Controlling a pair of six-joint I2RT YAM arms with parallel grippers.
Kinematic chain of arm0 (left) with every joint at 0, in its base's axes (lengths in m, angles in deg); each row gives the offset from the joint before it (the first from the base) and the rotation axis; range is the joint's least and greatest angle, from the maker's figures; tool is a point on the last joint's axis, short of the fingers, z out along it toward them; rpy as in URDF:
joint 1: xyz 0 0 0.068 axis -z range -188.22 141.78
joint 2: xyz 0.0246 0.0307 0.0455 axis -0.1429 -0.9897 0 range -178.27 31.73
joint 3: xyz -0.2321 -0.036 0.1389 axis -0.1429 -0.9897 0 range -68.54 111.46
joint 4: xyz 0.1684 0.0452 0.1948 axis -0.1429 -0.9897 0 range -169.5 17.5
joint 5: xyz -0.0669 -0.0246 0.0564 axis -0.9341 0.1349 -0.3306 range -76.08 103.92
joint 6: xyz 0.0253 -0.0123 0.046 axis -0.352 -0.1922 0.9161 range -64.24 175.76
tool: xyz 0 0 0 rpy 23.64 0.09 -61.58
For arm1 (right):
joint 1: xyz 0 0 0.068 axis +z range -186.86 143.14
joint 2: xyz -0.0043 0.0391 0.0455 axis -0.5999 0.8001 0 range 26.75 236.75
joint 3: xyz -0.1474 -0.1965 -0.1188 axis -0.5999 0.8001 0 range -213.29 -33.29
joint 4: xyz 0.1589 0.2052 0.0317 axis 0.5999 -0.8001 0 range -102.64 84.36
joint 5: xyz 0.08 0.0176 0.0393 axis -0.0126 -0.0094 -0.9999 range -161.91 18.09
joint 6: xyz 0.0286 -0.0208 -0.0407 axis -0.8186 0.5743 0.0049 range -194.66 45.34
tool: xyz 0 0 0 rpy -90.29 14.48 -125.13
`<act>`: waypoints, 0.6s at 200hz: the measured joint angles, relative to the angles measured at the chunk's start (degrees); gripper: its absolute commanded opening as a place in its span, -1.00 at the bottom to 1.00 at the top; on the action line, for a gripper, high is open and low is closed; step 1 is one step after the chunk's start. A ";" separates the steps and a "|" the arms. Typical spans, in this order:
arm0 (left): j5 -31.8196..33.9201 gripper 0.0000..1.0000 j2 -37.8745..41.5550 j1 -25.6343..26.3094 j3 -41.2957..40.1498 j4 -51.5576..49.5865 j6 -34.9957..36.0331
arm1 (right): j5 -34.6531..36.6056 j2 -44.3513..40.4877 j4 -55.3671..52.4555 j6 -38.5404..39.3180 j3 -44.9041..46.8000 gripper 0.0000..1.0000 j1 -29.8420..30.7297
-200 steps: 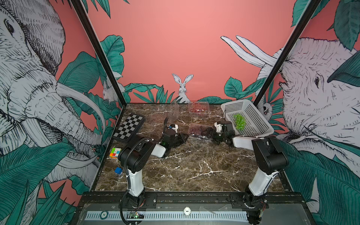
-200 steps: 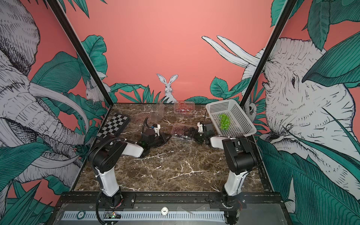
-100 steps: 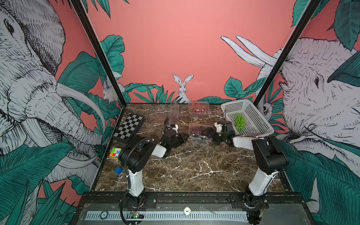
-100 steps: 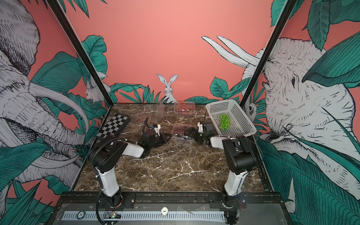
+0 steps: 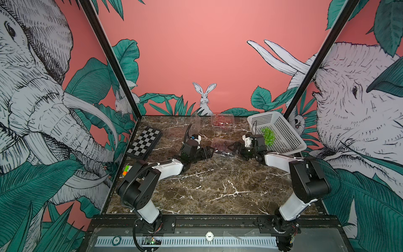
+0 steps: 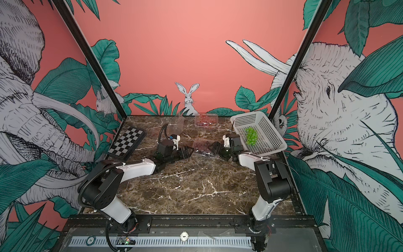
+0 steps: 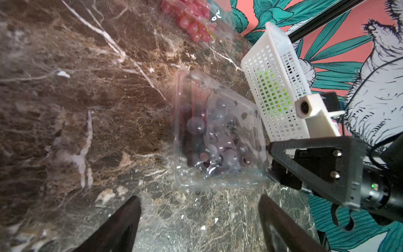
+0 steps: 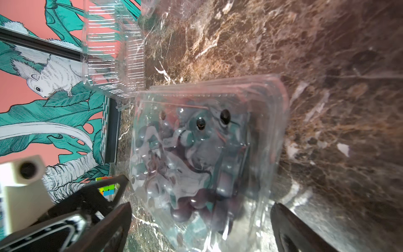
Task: Pack grapes into containers
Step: Close the packing box at the center of the board, then move the packing box to the center of the board.
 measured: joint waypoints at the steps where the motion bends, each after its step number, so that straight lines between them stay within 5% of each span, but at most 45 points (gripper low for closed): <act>1: 0.00 0.86 0.00 0.00 0.15 -0.24 0.17 | 0.02 0.00 0.00 0.02 0.02 0.97 0.00; 50: -1.75 0.99 -5.64 -0.76 11.61 -7.96 4.98 | 0.94 -0.83 -0.66 -0.42 2.73 0.86 -0.04; 120: -9.64 0.99 -17.42 -0.92 16.35 -6.97 0.83 | 1.40 -2.86 -1.36 -2.03 2.73 0.64 -0.02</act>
